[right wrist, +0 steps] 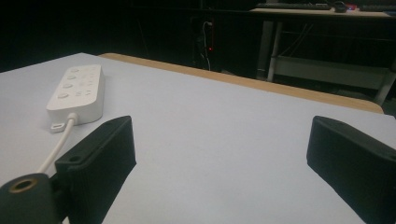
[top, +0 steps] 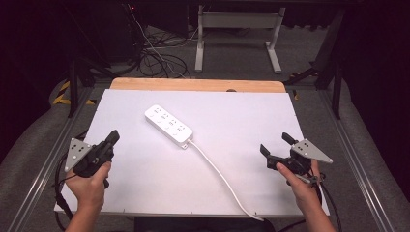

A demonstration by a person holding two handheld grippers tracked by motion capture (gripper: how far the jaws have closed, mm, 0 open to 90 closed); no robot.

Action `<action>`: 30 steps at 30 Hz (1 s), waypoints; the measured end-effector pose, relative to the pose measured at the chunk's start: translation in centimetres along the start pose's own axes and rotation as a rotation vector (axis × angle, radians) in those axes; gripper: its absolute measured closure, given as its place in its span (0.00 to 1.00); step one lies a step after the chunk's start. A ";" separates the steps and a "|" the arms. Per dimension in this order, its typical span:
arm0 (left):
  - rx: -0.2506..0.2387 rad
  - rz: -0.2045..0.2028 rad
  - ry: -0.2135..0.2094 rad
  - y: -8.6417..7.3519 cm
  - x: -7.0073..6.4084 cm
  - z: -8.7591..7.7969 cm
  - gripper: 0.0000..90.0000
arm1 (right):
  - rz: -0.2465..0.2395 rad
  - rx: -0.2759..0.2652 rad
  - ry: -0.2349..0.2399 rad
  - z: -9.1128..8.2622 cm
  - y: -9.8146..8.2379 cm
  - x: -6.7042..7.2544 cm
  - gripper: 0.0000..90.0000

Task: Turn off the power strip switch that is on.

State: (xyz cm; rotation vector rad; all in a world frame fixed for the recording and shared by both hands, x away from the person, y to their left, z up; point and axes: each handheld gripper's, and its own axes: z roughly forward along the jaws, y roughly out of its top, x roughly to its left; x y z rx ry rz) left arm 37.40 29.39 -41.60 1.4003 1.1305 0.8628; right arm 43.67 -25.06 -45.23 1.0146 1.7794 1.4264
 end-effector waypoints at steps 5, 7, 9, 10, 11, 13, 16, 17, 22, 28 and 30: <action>-0.032 0.005 0.046 -0.2 0.6 -0.8 0.99 | 0.000 0.006 0.002 0.0 -0.1 0.0 0.09; -0.025 0.009 0.058 -0.3 0.9 -0.8 0.99 | -0.001 0.001 0.001 0.0 0.0 0.0 0.09; -0.019 0.010 0.062 -0.4 1.1 -0.7 0.99 | -0.001 0.002 0.001 0.0 0.0 0.0 0.09; -0.014 0.012 0.064 -0.5 1.1 -0.6 0.99 | -0.002 0.002 0.000 0.0 0.0 -0.1 0.09; -0.013 0.013 0.065 -0.5 1.1 -0.6 0.99 | -0.001 0.003 0.000 0.0 0.0 -0.1 0.09; -0.012 0.017 0.064 -0.5 1.0 -0.6 0.99 | -0.001 0.001 0.002 0.0 0.0 0.0 0.09; -0.012 0.028 0.060 -0.5 0.9 -0.5 0.99 | 0.000 0.000 0.001 -0.1 0.0 0.0 0.09; -0.007 0.030 0.056 -0.5 0.8 -0.5 0.98 | 0.000 -0.001 -0.002 -0.1 0.0 -0.1 0.09; 0.005 0.029 0.034 -0.8 0.7 0.1 0.92 | 0.003 0.000 -0.004 -0.1 0.0 -0.1 0.09; -0.020 0.065 0.040 -1.5 0.2 1.9 0.42 | 0.001 0.000 -0.004 -0.1 0.0 -0.1 0.09; -0.033 0.129 0.058 -1.8 -0.1 2.2 0.29 | -0.002 0.000 -0.006 -0.2 0.0 -0.1 0.09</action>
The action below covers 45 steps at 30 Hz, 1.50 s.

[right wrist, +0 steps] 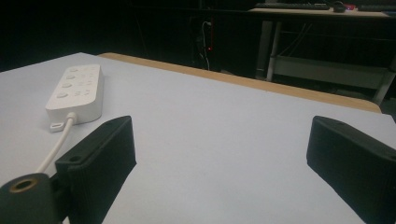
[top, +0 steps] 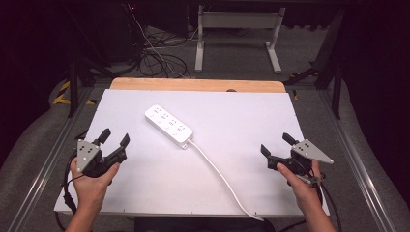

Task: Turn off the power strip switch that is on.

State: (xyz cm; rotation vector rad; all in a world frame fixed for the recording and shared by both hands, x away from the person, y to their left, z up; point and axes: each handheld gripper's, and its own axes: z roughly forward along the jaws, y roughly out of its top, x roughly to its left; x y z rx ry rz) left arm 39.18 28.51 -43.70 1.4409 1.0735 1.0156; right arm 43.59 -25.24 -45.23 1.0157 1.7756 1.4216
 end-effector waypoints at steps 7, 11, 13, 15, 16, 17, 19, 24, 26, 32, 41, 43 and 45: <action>0.005 0.011 0.020 -0.2 -0.7 0.3 0.08 | 0.007 -0.004 0.000 -0.1 0.0 -0.1 0.09; 0.010 0.011 0.011 -0.3 -0.6 0.3 0.07 | 0.005 -0.003 -0.001 -0.1 0.1 0.0 0.09; 0.013 0.011 0.008 -0.3 -0.6 0.3 0.07 | 0.004 -0.003 -0.001 -0.1 0.1 0.0 0.09; 0.012 0.013 0.006 -0.3 -0.6 0.3 0.07 | 0.004 -0.005 -0.001 -0.1 0.1 0.0 0.09; 0.013 0.014 0.005 -0.3 -0.6 0.3 0.07 | 0.004 -0.003 -0.001 -0.1 0.1 0.0 0.09; 0.013 0.015 0.004 -0.3 -0.6 0.3 0.07 | 0.004 -0.003 -0.002 -0.1 0.1 0.0 0.09; 0.016 0.018 0.005 -0.3 -0.6 0.3 0.07 | 0.003 -0.004 -0.002 -0.1 0.1 0.0 0.09; 0.014 0.017 0.006 -0.4 -0.5 0.4 0.07 | 0.004 -0.007 -0.004 -0.2 0.1 -0.1 0.09; 0.015 0.013 0.014 -0.4 -0.5 0.4 0.07 | 0.004 -0.006 -0.005 -0.2 0.1 -0.1 0.09; 0.015 0.012 0.019 -0.4 -0.5 0.4 0.05 | 0.009 -0.011 -0.013 -0.3 0.1 -0.2 0.08; 0.024 0.012 0.018 -0.5 -0.4 0.5 0.04 | 0.012 -0.012 -0.016 -0.3 0.1 -0.2 0.07; 0.024 0.012 0.017 -0.5 -0.4 0.5 0.04 | 0.012 -0.011 -0.015 -0.3 0.1 -0.2 0.07; 0.025 0.015 0.017 -0.5 -0.4 0.5 0.04 | 0.014 -0.012 -0.014 -0.3 0.1 -0.2 0.06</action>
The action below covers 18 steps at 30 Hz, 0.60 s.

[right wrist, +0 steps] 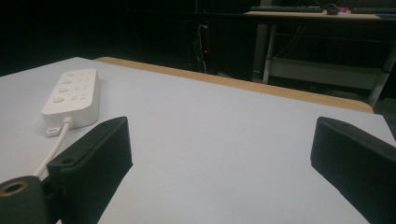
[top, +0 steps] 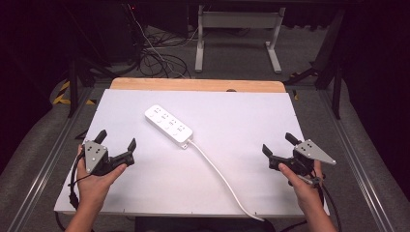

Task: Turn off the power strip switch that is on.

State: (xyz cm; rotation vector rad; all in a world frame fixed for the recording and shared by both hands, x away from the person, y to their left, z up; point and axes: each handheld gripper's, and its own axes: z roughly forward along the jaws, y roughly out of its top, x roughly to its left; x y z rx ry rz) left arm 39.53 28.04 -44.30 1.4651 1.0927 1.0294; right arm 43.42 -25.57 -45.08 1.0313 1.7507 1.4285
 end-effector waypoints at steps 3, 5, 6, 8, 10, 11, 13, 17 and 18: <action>0.003 -0.003 -0.004 0.0 0.0 0.0 0.05 | -0.001 0.000 0.002 0.0 0.0 0.0 0.06; 0.004 -0.006 -0.005 -0.1 0.0 0.0 0.05 | 0.000 0.002 0.006 0.0 0.0 0.0 0.06; 0.005 -0.006 -0.006 -0.1 0.0 0.0 0.05 | -0.004 0.002 0.006 0.0 0.0 0.0 0.06; 0.006 -0.006 -0.006 -0.1 0.1 0.0 0.05 | -0.008 0.005 0.005 0.0 0.0 0.0 0.06; 0.006 -0.007 -0.005 -0.1 0.1 0.0 0.05 | -0.003 0.005 0.006 0.1 0.0 0.1 0.06; 0.010 -0.006 -0.006 -0.2 0.2 -0.1 0.05 | -0.002 0.005 0.007 0.1 0.0 0.1 0.06; 0.012 -0.011 -0.008 -0.2 0.2 -0.2 0.05 | -0.005 0.005 0.008 0.1 0.0 0.1 0.06; 0.008 -0.017 -0.008 -0.2 0.3 -0.2 0.05 | -0.012 0.007 0.010 0.2 0.0 0.2 0.07; 0.009 -0.013 -0.006 -0.2 0.3 -0.2 0.05 | -0.012 0.007 0.010 0.2 0.0 0.2 0.06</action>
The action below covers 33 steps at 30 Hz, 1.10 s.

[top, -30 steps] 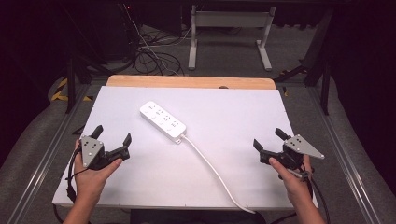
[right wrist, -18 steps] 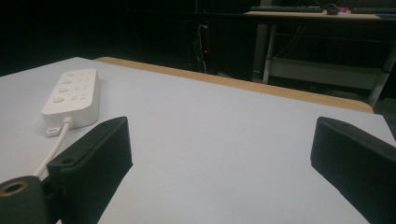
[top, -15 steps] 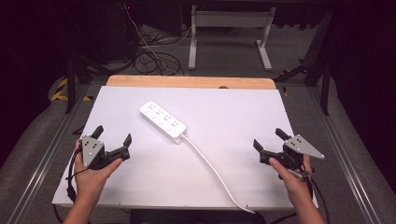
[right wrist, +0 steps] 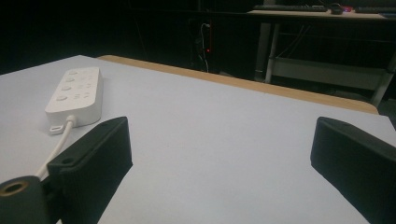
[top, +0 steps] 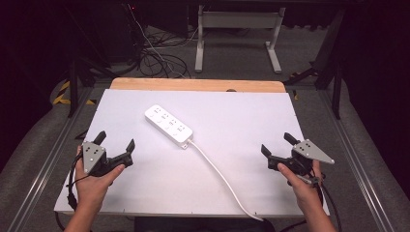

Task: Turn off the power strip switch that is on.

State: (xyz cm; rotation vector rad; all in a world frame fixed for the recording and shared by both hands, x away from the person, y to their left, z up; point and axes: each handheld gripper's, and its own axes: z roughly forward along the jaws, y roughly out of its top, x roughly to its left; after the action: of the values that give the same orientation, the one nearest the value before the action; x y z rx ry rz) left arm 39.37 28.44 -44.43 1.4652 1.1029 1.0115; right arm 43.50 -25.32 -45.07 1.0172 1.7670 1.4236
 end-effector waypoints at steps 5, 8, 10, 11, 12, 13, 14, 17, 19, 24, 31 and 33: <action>0.005 0.002 -0.012 -0.1 -0.1 0.1 0.05 | 0.008 -0.002 0.000 0.0 0.0 -0.1 0.07; 0.006 0.002 -0.013 -0.1 -0.1 0.1 0.05 | 0.008 -0.001 -0.001 -0.1 0.0 -0.1 0.07; 0.007 0.004 -0.014 -0.1 -0.1 0.2 0.05 | 0.009 -0.001 0.000 -0.1 0.0 -0.1 0.07; 0.007 0.004 -0.015 -0.1 -0.1 0.2 0.05 | 0.008 0.000 0.000 -0.1 0.0 -0.1 0.07; 0.007 0.003 -0.015 -0.1 -0.1 0.2 0.05 | 0.008 0.000 0.000 -0.1 0.0 -0.1 0.07; 0.007 0.003 -0.016 -0.1 -0.1 0.2 0.05 | 0.005 0.001 -0.001 -0.1 0.0 -0.1 0.07; 0.007 0.003 -0.016 -0.1 0.0 0.2 0.05 | 0.004 0.001 -0.002 -0.1 -0.1 -0.1 0.07; 0.009 0.003 -0.019 -0.2 0.0 0.1 0.05 | 0.007 0.002 -0.001 -0.1 -0.1 -0.1 0.07; 0.010 0.001 -0.021 -0.2 0.0 0.1 0.06 | 0.006 0.002 -0.001 -0.1 -0.1 -0.1 0.07; 0.016 -0.007 -0.022 -0.2 0.1 0.2 0.06 | 0.006 0.001 -0.002 -0.1 -0.1 -0.1 0.07; 0.016 -0.020 -0.023 -0.3 0.3 0.2 0.06 | 0.005 0.002 -0.004 -0.1 -0.1 -0.1 0.07; 0.017 -0.020 -0.024 -0.3 0.4 0.2 0.06 | 0.006 0.000 -0.004 -0.1 -0.1 -0.1 0.07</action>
State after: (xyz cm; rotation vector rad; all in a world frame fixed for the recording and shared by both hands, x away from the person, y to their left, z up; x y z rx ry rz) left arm 39.64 28.79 -44.76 1.4738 1.1095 0.9708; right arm 43.46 -25.47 -45.15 1.0256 1.7631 1.4241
